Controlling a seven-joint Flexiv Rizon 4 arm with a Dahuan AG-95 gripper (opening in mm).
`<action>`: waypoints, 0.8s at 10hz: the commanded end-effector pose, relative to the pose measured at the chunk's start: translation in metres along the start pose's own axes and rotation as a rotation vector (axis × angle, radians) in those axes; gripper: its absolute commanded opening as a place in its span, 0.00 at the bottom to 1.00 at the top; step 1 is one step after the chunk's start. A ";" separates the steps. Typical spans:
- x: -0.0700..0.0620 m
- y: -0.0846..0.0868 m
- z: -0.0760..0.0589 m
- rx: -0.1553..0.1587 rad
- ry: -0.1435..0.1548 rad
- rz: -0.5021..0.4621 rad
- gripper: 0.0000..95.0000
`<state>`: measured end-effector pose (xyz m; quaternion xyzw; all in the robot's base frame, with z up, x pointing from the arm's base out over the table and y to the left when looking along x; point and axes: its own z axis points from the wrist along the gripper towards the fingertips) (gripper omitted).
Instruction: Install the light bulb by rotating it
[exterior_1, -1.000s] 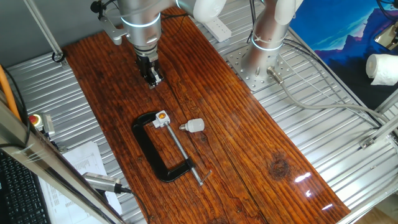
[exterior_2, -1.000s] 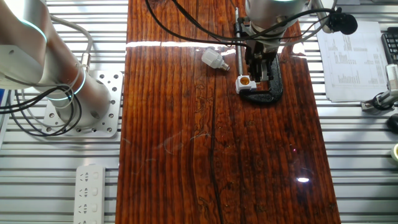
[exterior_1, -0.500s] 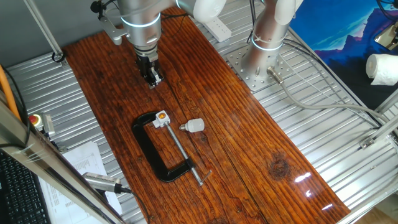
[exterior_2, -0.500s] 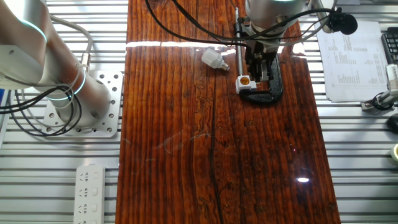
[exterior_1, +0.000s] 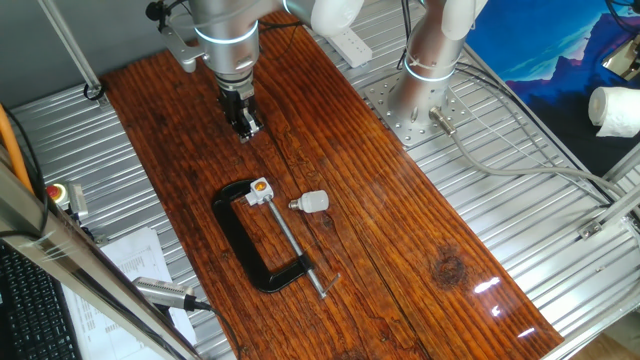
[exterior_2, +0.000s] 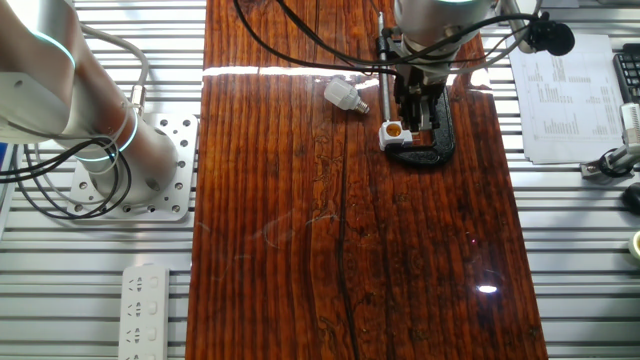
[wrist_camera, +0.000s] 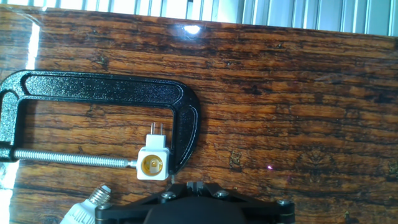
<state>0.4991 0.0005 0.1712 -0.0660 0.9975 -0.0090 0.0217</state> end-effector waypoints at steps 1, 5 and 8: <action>0.000 0.000 0.000 0.000 0.001 0.000 0.00; 0.001 0.001 -0.004 0.001 0.001 0.011 0.00; 0.001 0.002 -0.005 0.000 0.001 0.009 0.00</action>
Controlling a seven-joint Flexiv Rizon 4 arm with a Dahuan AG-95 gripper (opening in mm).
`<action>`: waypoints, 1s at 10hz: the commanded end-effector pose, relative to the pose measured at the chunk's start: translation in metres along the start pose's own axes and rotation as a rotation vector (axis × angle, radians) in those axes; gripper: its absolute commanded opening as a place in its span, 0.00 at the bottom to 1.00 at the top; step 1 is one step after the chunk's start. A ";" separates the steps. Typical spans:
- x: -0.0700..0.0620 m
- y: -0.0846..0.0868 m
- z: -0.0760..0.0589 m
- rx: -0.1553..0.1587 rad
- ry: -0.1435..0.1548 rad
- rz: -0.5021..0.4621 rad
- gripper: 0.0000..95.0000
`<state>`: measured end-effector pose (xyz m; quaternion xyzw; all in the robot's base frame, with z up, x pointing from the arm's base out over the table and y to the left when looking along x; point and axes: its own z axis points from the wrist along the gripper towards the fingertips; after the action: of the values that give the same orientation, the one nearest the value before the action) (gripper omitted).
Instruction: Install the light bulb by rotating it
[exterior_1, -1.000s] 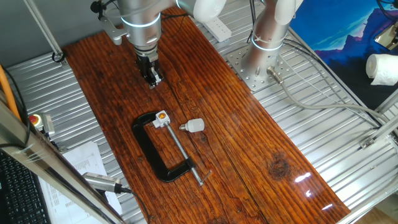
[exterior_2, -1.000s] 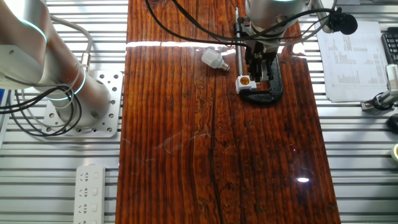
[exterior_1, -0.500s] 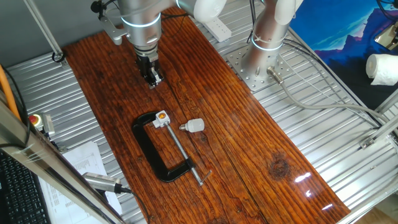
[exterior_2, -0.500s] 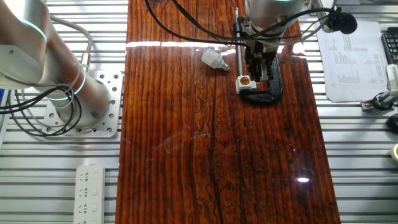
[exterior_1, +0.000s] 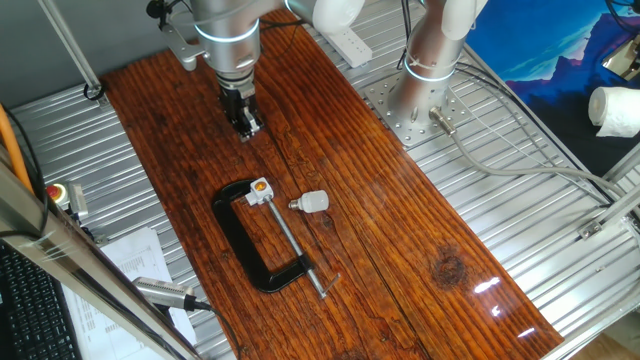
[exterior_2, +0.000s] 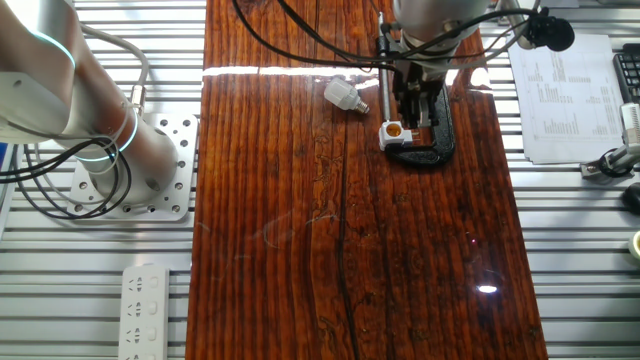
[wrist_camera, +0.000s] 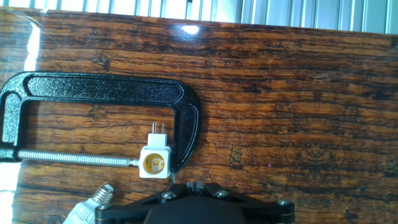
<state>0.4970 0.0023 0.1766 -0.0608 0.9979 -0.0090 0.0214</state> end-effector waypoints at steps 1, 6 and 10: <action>0.000 0.000 0.000 0.000 0.001 -0.001 0.00; 0.000 0.000 0.000 -0.001 0.007 0.002 0.00; 0.000 0.000 0.000 -0.001 0.009 0.014 0.00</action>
<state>0.4972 0.0022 0.1764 -0.0544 0.9983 -0.0085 0.0175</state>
